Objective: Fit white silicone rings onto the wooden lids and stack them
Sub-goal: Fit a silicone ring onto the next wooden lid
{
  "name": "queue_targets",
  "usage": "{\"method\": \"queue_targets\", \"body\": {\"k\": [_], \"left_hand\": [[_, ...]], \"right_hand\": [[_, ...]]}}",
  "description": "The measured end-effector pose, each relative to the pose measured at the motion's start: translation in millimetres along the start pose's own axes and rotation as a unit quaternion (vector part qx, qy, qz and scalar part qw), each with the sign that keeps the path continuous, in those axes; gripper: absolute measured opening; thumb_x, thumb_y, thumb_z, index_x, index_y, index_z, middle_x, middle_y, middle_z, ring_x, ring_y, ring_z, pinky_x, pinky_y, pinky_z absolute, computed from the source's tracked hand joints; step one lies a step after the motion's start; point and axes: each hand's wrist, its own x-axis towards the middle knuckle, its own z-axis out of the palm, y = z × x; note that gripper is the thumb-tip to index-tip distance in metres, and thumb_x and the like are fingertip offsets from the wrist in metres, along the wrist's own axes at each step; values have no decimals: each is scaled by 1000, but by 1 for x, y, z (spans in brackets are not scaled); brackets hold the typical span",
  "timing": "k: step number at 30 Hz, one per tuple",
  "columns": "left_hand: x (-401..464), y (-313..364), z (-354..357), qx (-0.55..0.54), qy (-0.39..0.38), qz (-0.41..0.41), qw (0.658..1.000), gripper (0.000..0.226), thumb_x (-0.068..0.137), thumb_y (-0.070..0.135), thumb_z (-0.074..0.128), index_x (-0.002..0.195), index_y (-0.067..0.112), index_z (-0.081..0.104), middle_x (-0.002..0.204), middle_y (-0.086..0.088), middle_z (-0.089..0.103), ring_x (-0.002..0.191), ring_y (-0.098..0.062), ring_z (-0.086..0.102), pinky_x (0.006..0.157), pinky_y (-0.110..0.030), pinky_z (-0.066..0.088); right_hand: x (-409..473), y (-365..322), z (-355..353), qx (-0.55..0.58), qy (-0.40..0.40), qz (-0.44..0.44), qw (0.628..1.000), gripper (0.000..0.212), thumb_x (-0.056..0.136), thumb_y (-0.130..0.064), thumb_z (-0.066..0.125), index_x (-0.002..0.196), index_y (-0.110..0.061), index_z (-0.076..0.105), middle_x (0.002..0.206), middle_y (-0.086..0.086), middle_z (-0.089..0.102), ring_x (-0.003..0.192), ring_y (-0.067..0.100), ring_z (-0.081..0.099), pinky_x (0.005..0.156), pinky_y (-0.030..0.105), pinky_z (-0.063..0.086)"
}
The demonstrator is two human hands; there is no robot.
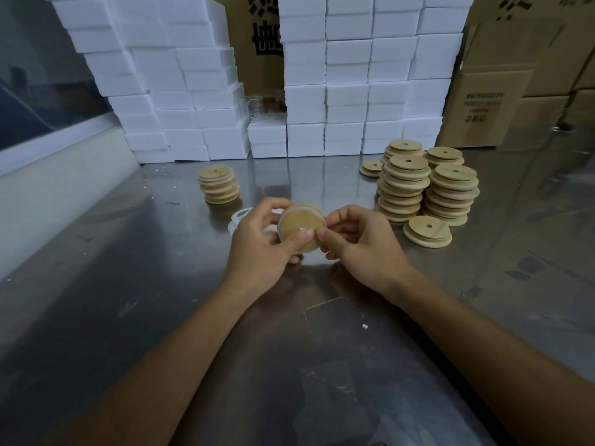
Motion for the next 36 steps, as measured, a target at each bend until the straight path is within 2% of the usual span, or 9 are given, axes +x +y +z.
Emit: {"method": "queue_targets", "body": {"k": [2,4,7,9,13,17,20,25,36], "left_hand": [[0,-1,1,151,29,122,980,38,80,17,80,115,21,65,108,1,65,92,-18,67,75,-32,56],[-2,1,2,254,52,219,941,38,83,18,77,120,15,67,111,-3,63,96,-19,62,76,-35,55],[-2,2,0,301,96,280,907,30,85,13,74,115,9,72,104,-9,63,89,-22,61,62,-36,55],[-1,1,-1,287,102,286,908,21,86,14,74,106,7,73,97,-6,67,81,-18,61,60,-30,53],[1,0,0,183,89,177,963,16,80,18,80,88,19,66,81,7,66,69,-8,61,59,-14,46],[3,-1,1,41,33,6,999,20,79,17,80,77,19,61,62,5,67,57,-8,65,50,-26,55],[2,2,3,-33,-9,-61,998,15,85,12,74,77,9,62,64,-3,71,57,-15,69,46,-25,53],[1,8,3,-129,-2,-141,982,11,95,11,61,86,7,66,75,-7,75,66,-19,73,54,-23,53],[-1,21,4,-254,2,-215,943,14,96,10,58,103,1,66,85,-9,77,77,-19,75,57,-20,55]], "right_hand": [[1,2,2,-42,28,-42,998,13,87,-9,71,86,-17,62,77,0,68,68,9,64,66,23,54],[-1,2,2,-90,50,-93,990,11,87,-11,71,88,-17,62,77,-7,66,69,5,62,62,16,49],[-4,-1,-1,-161,69,-176,969,10,89,-13,68,93,-18,61,81,-13,64,75,7,63,62,18,49],[-3,-3,-1,-183,76,-208,958,8,90,-13,66,95,-17,61,83,-12,64,77,8,63,62,21,52],[-3,-3,0,-166,91,-205,960,7,90,-11,67,95,-14,64,82,-15,64,75,6,62,61,19,51],[-2,-3,0,-93,128,-170,973,8,89,-9,68,91,-16,65,81,-10,67,72,11,63,61,27,54],[-1,-5,1,-70,143,-171,972,12,89,-11,70,90,-21,63,82,-9,67,73,11,64,64,35,58],[-1,-5,3,-18,146,-130,981,15,88,-14,74,85,-24,63,81,-3,70,72,17,69,66,37,59],[-4,-6,7,57,118,-70,989,10,84,-12,76,84,-4,72,74,7,72,61,19,67,63,37,59]]}}
